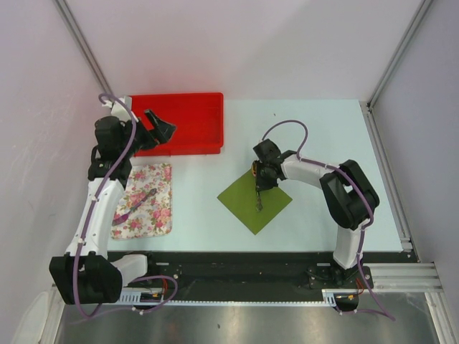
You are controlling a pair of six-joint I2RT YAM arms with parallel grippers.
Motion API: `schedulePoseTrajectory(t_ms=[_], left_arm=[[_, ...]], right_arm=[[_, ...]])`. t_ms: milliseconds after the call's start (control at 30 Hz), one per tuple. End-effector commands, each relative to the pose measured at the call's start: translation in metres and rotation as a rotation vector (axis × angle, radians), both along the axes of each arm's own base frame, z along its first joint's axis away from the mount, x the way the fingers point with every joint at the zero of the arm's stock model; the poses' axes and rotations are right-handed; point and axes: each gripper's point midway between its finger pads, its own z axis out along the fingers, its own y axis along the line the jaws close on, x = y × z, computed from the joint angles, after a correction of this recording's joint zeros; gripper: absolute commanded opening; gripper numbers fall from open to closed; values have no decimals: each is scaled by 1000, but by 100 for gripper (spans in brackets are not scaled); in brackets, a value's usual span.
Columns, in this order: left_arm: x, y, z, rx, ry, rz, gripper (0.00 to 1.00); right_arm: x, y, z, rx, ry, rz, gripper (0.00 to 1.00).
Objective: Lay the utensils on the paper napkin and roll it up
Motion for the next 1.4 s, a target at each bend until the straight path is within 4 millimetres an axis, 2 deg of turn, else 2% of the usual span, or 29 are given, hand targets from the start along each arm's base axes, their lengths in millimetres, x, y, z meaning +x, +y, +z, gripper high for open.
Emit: schedulePoseTrajectory(t_ms=[0,133,367,400,467,500,533,567,633,667,700,733,767,800,833,867,967,1033,1100,1133,1233,1367], left_arm=[[1,0,9,-21,-33,-7,100],[2,5,6,-20,-27,11,100],[-1,18,1,-2,-8,40,100],[-1,21,1,22,-10,40,100],[-5,30,1,47,5,59,100],[-8,35,0,77,6,58,100],[-10,43,3,95,4,68,100],[-16,47,-4,113,45,67,100],[-25,58,-3,202,41,30,100],[-35,63,-12,273,70,-9,100],[-41,65,-14,308,72,-37,100],[-45,74,-13,359,77,-38,100],[-56,79,-24,392,145,-50,100],[-61,85,-30,470,166,-86,100],[-63,95,-32,489,202,-92,100],[-80,91,-45,515,252,-192,100],[-99,107,-59,611,318,-294,100],[-104,118,-70,660,348,-332,100],[-109,125,-90,731,388,-435,99],[-113,125,-102,743,410,-486,95],[-110,135,-130,787,446,-555,90],[-94,145,-169,873,434,-588,86]], right_arm=[[13,4,4,8,-28,-24,6],[13,2,2,7,-21,-34,20],[9,3,11,22,-43,-28,31],[6,5,16,30,-53,-20,31],[7,6,23,40,-72,-15,40],[9,7,33,50,-93,-9,46],[11,8,41,62,-111,-5,48],[12,7,47,67,-124,-4,51],[17,8,70,90,-181,13,57],[19,8,78,92,-202,25,62],[21,7,86,94,-226,36,77],[24,6,100,98,-266,67,87],[24,7,107,101,-286,82,96],[26,7,114,103,-309,92,100],[27,6,124,109,-338,104,100],[26,9,130,121,-351,141,100],[23,12,149,175,-378,212,100],[21,14,157,209,-390,246,100],[16,18,164,258,-386,295,100],[15,20,166,273,-386,307,100],[4,27,170,337,-374,374,100],[-4,31,175,378,-381,424,100]])
